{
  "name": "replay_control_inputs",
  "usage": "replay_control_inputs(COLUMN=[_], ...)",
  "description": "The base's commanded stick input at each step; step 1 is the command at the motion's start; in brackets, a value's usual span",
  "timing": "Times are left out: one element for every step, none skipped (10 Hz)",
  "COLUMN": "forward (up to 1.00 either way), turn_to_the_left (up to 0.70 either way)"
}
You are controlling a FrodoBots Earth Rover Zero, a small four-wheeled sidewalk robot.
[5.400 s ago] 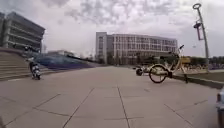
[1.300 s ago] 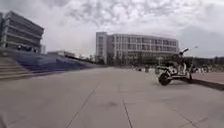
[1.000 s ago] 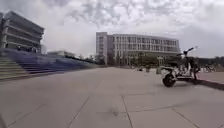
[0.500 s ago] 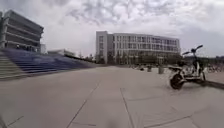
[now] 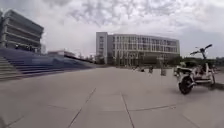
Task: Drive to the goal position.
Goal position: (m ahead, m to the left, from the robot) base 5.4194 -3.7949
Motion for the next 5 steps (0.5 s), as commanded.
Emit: replay_control_inputs(forward=[0.7, 0.7, 0.7, 0.7, 0.7], turn_to_the_left=[0.0, 0.0, -0.1, -0.26, -0.12])
